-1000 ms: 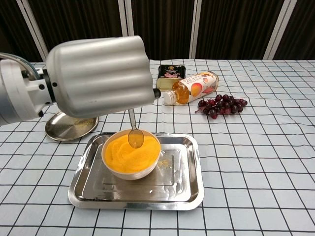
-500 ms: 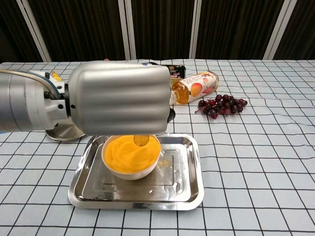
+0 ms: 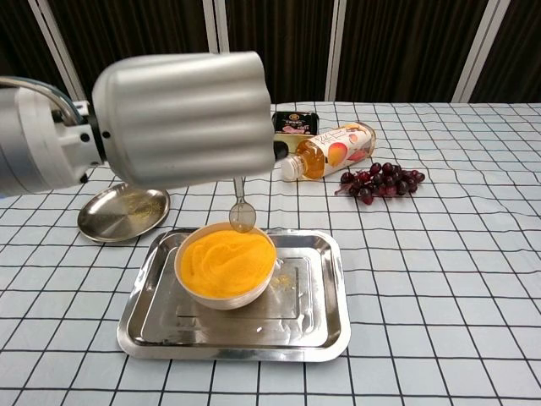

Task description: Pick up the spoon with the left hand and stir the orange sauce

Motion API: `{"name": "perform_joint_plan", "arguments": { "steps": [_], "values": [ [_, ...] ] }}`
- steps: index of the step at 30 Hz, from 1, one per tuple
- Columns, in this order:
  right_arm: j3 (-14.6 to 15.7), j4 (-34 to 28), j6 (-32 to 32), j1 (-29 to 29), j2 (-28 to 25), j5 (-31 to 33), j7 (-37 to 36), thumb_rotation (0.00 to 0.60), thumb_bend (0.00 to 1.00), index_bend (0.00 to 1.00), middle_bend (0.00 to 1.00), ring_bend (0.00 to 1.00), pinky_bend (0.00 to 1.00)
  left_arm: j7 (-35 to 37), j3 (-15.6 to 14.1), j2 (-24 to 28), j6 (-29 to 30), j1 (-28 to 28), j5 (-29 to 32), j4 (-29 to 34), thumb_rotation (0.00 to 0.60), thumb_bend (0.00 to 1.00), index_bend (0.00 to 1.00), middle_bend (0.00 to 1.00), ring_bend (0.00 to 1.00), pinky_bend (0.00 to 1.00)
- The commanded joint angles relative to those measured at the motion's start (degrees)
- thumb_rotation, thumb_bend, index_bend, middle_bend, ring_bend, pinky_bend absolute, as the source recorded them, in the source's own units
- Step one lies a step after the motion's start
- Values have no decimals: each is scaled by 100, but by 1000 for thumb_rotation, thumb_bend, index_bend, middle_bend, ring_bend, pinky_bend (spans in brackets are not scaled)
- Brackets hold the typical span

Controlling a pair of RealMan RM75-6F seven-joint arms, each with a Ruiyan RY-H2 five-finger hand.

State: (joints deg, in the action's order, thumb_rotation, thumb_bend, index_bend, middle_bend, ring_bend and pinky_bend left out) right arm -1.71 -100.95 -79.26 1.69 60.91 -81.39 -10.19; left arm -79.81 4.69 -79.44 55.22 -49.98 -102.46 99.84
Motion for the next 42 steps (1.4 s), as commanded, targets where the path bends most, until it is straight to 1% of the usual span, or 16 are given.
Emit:
{"name": "perform_joint_plan", "arguments": {
  "steps": [1, 6, 11, 16, 21, 26, 32, 37, 42],
  "values": [
    [1, -3, 5, 2, -2, 1, 1, 600, 317, 0, 0, 0, 0, 339, 225, -205, 596, 451, 553, -23, 600, 752, 819, 989, 980, 974],
    [0, -5, -1, -4, -8, 6, -9, 600, 317, 0, 0, 0, 0, 600, 530, -286, 1355, 990, 1322, -106, 600, 751, 819, 990, 979, 974],
    [3, -9, 5, 0, -12, -3, -11, 600, 317, 0, 0, 0, 0, 1043, 782, -190, 1846, 1420, 2100, -329, 600, 747, 819, 990, 980, 974],
    [12, -26, 15, 2, 2, -3, 30, 600, 317, 0, 0, 0, 0, 1651, 777, -86, 2043, 1806, 2709, -787, 600, 746, 819, 989, 980, 974],
    [10, -38, 26, 4, 11, 26, 66, 600, 317, 0, 0, 0, 0, 2039, 635, -218, 2078, 2093, 3184, -1273, 600, 740, 819, 989, 979, 974],
    [13, -67, 12, -7, 11, 31, 81, 600, 317, 0, 0, 0, 0, 2355, 633, -578, 2135, 2186, 3453, -1721, 600, 739, 819, 989, 980, 974],
    [8, -60, 19, -8, 0, 48, 65, 600, 316, 0, 0, 0, 0, 2692, 789, -1103, 2226, 2216, 3818, -2048, 600, 738, 819, 989, 979, 976],
    [11, -53, 19, -8, -7, 29, 35, 600, 317, 0, 0, 0, 0, 3000, 872, -1449, 2301, 2183, 3873, -2293, 600, 734, 817, 988, 980, 977],
    [15, -52, 10, -12, -11, 11, 27, 600, 317, 0, 0, 0, 0, 3066, 795, -1648, 2194, 2102, 3841, -2611, 600, 714, 811, 983, 979, 977]
  ]
}}
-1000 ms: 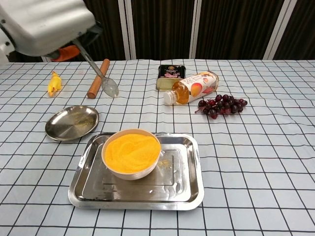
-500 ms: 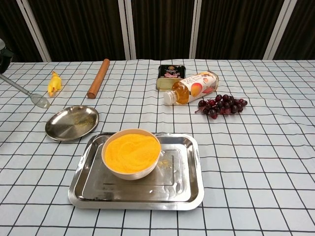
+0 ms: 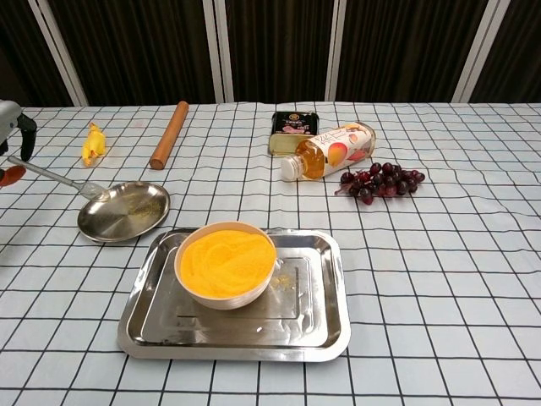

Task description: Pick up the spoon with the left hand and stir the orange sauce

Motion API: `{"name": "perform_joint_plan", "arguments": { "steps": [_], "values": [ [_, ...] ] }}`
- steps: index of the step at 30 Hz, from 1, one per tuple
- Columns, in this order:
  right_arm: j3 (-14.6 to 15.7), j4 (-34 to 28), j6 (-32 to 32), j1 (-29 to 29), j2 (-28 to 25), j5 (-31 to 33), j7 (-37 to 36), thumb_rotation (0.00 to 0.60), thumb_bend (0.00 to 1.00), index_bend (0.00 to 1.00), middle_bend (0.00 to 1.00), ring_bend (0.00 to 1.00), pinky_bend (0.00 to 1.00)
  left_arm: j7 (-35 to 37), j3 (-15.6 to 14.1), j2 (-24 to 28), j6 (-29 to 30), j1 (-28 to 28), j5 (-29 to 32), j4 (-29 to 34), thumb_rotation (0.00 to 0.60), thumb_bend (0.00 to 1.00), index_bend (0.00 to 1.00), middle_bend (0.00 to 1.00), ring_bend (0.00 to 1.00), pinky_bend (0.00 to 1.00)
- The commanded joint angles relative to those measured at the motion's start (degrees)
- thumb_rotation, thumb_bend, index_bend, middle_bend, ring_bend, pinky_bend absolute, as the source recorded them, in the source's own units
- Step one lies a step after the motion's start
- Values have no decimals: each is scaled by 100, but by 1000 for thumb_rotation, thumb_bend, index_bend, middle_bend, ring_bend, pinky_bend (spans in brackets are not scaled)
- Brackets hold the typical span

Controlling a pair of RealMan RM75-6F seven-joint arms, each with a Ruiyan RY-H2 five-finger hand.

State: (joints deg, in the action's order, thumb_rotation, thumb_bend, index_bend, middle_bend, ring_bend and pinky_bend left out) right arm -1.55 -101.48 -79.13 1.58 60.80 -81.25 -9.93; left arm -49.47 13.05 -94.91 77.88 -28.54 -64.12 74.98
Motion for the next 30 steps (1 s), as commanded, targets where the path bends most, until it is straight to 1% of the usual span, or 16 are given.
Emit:
{"name": "perform_joint_plan", "arguments": {
  "steps": [1, 5, 11, 13, 15, 18, 24, 28, 30],
  "values": [
    [0, 0, -1, 0, -1, -2, 1, 600, 317, 0, 0, 0, 0, -14, -94, -131, -150, -48, 42, -163, 600, 708, 810, 982, 979, 977],
    [-2, 3, 9, 4, 4, 6, 5, 600, 317, 0, 0, 0, 0, -71, -219, -249, -293, -77, 63, -299, 600, 697, 809, 978, 978, 977],
    [-6, 3, -9, -4, 5, 9, 11, 600, 317, 0, 0, 0, 0, 192, -234, -464, -381, -130, 11, -568, 600, 667, 796, 964, 970, 977],
    [-12, 10, -4, -5, 2, 28, -3, 600, 317, 0, 0, 0, 0, 267, -227, -460, -359, -131, -27, -570, 600, 634, 749, 942, 964, 977],
    [-15, 12, -5, -5, 0, 30, -13, 600, 317, 0, 0, 0, 0, 301, -227, -406, -363, -124, -40, -517, 600, 576, 666, 908, 956, 977],
    [-12, 6, -12, -8, -4, 17, -16, 600, 317, 0, 0, 0, 0, 236, -210, -258, -416, -92, 67, -356, 600, 502, 568, 861, 945, 977],
    [4, -12, -23, -15, -6, -16, -1, 600, 317, 0, 0, 0, 0, 103, -187, 12, -514, -37, 306, -46, 600, 368, 446, 812, 935, 976],
    [-1, 2, -6, -10, -8, 6, -10, 600, 317, 0, 0, 0, 0, 177, -238, 204, -499, -8, 231, 157, 600, 282, 362, 795, 933, 975],
    [-4, 7, 0, -5, -8, 8, -10, 600, 317, 0, 0, 0, 0, 278, -257, 280, -477, 8, 164, 237, 600, 268, 330, 781, 928, 973]
  ]
}}
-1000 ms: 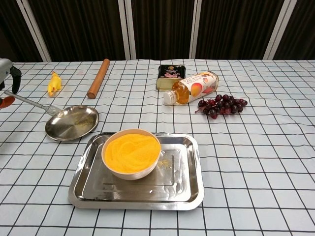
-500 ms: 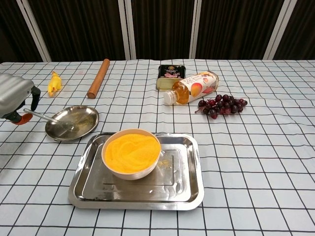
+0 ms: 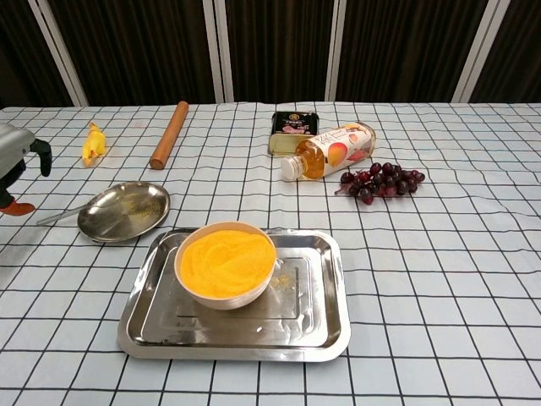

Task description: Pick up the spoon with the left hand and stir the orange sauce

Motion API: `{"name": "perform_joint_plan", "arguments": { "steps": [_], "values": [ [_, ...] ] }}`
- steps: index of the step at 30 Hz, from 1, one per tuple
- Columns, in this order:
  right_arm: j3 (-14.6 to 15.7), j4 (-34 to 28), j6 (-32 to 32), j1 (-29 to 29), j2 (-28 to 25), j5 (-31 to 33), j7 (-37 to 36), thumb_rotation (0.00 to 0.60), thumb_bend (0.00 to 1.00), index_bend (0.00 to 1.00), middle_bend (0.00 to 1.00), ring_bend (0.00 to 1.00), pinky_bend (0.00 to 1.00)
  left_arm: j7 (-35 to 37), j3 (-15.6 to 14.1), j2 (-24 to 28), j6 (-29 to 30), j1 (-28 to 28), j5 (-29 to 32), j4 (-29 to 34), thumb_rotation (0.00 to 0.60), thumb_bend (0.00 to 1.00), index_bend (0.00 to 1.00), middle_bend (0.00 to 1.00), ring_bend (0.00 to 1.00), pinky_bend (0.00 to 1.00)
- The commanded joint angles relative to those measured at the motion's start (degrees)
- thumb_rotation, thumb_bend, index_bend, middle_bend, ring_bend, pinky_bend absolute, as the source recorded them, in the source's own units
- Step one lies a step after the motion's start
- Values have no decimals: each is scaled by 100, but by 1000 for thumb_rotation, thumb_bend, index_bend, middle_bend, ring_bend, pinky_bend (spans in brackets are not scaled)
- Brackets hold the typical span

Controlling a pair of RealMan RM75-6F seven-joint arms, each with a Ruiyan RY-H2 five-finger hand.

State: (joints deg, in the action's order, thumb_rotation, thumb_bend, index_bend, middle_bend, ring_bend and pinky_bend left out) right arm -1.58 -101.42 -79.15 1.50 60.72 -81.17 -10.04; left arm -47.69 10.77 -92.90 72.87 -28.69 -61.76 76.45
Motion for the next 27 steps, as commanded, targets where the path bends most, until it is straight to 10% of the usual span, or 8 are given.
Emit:
{"name": "perform_joint_plan", "arguments": {
  "steps": [1, 7, 18, 27],
  "values": [
    [-2, 0, 3, 2, 0, 1, 1, 600, 317, 0, 0, 0, 0, 132, -35, 104, 33, 32, -91, 121, 600, 264, 320, 774, 925, 971],
    [12, -26, 33, 2, -13, 16, -13, 600, 317, 0, 0, 0, 0, 405, -166, 353, 160, 115, -399, 372, 600, 252, 291, 651, 814, 867],
    [30, 74, 1, 16, -35, -90, 103, 600, 317, 0, 0, 0, 0, 1638, -888, 1467, 1136, 1023, -1466, 1362, 600, 119, 18, 27, 106, 151],
    [19, 238, -269, -14, 107, -331, 375, 600, 317, 0, 0, 0, 0, 2780, -1606, 2340, 1916, 1849, -2254, 1812, 600, 74, 0, 0, 0, 29]
  ]
}}
